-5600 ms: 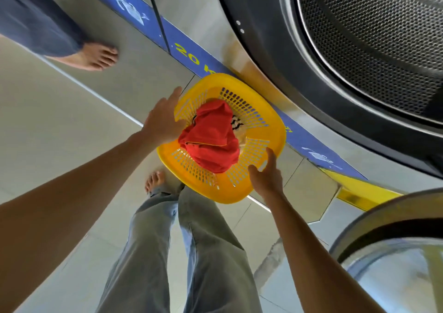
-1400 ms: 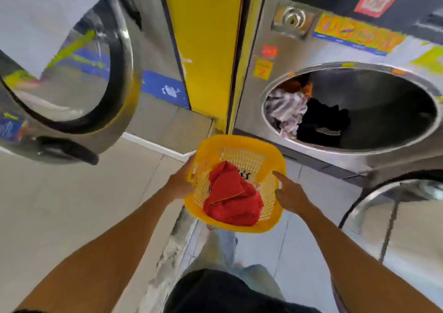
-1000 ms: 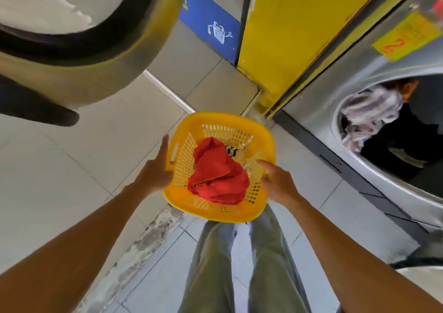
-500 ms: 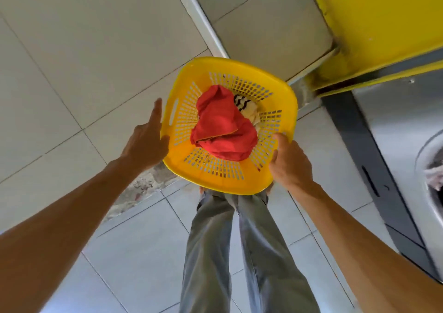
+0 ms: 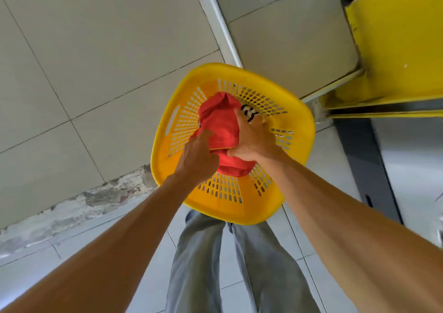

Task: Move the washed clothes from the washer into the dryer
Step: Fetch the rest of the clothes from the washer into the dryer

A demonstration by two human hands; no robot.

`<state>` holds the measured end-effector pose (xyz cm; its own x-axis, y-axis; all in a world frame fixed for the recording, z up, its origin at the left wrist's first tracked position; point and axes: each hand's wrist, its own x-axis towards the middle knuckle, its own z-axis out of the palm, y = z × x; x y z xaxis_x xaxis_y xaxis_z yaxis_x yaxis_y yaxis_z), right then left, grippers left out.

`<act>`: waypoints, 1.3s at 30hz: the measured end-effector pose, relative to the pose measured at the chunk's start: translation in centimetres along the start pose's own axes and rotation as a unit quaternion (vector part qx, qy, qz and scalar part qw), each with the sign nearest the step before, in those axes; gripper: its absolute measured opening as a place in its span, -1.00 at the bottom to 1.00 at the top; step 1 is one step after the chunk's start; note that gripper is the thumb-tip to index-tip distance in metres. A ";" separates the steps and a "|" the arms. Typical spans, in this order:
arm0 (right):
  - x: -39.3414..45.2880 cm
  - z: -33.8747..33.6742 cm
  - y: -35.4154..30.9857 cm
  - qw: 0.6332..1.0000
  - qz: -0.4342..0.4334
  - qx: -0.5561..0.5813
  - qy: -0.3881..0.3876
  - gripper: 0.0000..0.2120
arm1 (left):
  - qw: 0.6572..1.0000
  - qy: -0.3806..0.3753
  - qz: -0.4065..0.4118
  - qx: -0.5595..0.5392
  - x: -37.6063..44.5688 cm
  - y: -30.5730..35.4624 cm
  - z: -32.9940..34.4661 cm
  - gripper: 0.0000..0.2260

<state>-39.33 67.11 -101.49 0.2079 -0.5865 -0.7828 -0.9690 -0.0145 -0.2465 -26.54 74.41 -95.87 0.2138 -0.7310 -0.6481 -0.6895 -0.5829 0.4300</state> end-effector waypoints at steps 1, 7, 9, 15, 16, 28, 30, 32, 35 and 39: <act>1.9 1.0 0.4 1.000 0.017 0.002 -0.025 0.26 | 1.000 0.002 -0.017 -0.001 0.8 -0.3 0.8 -0.47; 7.9 7.2 1.1 0.996 0.018 -0.034 0.083 -0.07 | 0.998 0.038 -0.021 -0.048 2.5 -2.9 4.8 -0.51; 7.8 7.3 1.0 0.991 -0.008 0.002 0.130 -0.29 | 0.997 0.036 -0.039 -0.063 1.8 -3.5 5.3 -0.52; 1.9 3.7 0.9 0.979 -0.034 0.133 0.153 -0.34 | 0.989 0.069 -0.065 -0.116 -0.6 -2.2 3.1 -0.56; 0.5 3.3 0.5 0.978 -0.040 0.136 0.152 -0.35 | 0.986 0.072 -0.077 -0.128 -0.8 -1.4 2.4 -0.57; -22.4 -5.8 -3.3 0.849 -0.085 0.520 -0.045 -0.79 | 0.803 -0.144 -0.227 -0.532 -7.0 4.9 -7.9 -0.59; -25.4 -6.9 -2.4 0.807 -0.134 0.563 -0.121 -0.67 | 0.818 -0.137 -0.184 -0.527 -9.3 5.4 -9.8 -0.83; -27.7 -8.0 -1.3 0.754 -0.139 0.630 -0.122 -0.64 | 0.829 -0.131 -0.154 -0.521 -11.8 6.7 -11.4 -0.83; -28.8 -8.2 -0.2 0.698 0.007 0.716 0.018 -0.55 | 0.859 -0.122 -0.098 -0.488 -15.2 9.8 -12.7 -0.76; -28.2 -7.2 2.7 0.576 0.069 0.808 0.101 -0.49 | 0.884 -0.165 -0.061 -0.434 -18.0 13.7 -11.6 -0.72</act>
<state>-48.76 77.82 -75.95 -0.0340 -0.5772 -0.8159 0.4492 0.7205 -0.5283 -31.83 75.44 -71.00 -0.0629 -0.5843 -0.8091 0.1453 -0.8074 0.5718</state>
